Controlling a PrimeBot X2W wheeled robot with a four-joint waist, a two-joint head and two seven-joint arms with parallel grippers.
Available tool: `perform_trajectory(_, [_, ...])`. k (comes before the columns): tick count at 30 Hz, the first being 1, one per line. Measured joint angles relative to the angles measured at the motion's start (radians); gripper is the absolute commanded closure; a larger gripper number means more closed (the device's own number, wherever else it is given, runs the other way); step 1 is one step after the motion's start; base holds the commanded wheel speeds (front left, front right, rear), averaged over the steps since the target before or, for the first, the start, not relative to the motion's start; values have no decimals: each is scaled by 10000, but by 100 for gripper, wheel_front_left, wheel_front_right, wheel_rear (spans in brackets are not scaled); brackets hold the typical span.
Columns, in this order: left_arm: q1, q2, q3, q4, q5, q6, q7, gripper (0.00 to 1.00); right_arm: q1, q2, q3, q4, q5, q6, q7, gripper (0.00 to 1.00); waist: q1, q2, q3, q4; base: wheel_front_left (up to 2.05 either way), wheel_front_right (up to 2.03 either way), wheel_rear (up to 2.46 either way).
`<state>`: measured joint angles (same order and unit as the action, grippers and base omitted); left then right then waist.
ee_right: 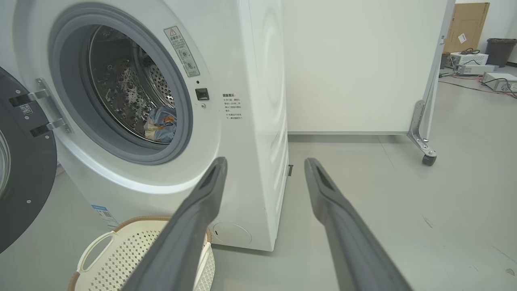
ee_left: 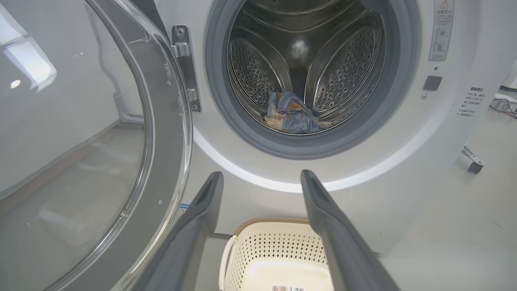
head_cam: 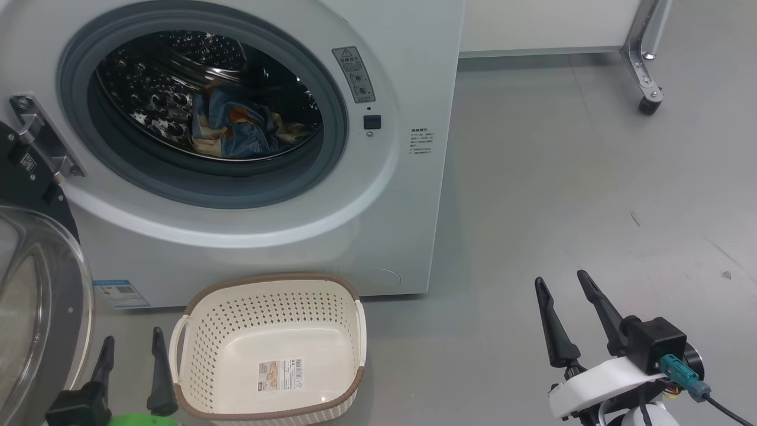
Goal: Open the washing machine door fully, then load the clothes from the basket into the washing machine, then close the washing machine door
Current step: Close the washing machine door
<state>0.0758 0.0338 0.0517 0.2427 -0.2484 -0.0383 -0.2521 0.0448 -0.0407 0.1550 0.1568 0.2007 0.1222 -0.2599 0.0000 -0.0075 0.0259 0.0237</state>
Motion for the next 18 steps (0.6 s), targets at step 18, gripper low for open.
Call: perform_trajectory(18, [186,4,-205,-372,-192,217,0,0,-2,0,104,-50,77,0,0,0,0,0,235,-25,-75,75,0])
